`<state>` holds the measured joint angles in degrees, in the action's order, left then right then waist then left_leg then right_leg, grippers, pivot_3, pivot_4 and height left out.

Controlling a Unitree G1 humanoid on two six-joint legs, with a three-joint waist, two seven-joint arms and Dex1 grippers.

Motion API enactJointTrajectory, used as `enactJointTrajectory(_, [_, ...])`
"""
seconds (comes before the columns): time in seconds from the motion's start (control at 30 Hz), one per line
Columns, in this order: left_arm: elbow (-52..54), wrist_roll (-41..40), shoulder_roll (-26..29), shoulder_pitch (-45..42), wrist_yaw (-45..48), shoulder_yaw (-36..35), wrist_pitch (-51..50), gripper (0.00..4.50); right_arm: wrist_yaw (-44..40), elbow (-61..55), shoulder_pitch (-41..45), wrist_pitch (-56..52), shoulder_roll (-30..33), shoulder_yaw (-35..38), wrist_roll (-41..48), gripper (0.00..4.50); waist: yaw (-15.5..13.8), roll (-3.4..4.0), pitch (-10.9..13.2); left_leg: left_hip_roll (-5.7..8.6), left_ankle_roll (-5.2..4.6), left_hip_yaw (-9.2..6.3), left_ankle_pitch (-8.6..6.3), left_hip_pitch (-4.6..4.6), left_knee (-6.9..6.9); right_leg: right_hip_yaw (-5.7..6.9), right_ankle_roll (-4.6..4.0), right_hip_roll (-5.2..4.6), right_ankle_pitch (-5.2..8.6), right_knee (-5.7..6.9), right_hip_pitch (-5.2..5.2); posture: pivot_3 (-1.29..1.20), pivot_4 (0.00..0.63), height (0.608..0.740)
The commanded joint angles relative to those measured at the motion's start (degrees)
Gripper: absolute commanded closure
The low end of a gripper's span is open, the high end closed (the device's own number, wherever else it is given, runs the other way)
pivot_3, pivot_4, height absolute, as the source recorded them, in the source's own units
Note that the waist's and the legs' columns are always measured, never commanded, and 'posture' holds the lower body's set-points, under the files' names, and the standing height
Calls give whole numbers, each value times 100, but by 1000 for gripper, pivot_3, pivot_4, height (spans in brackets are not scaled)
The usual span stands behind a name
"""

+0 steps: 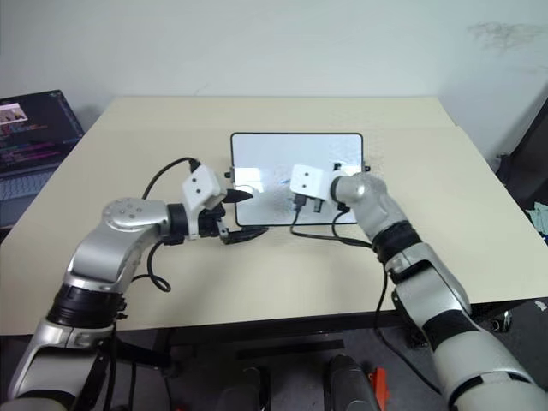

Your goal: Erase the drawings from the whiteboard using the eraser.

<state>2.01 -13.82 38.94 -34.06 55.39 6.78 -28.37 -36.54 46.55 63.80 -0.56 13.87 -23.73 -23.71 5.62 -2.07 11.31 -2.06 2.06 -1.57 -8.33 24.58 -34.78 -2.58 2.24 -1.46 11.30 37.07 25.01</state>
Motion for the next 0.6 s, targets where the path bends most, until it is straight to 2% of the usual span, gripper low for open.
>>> enactJointTrajectory(0.03, [189,-17,0,-26,-80,-127,18,0,271,430,353,21,-208,7,-63,3461,1,0,0,-13,0,3,0,0,0,0,-2,11,-1,-3,0,0,150,740])
enactJointTrajectory(0.37, [277,-57,9,46,-136,-138,-26,0,439,882,643,231,-463,0,-45,3462,-6,0,0,-42,1,15,-1,2,6,1,-10,31,-2,-9,11,0,150,740])
enactJointTrajectory(0.6, [213,-50,15,-1,-111,-136,7,0,382,903,493,321,-62,-14,-125,3462,-18,1,1,-44,1,18,-1,4,6,2,-12,30,-4,-11,13,0,150,740])
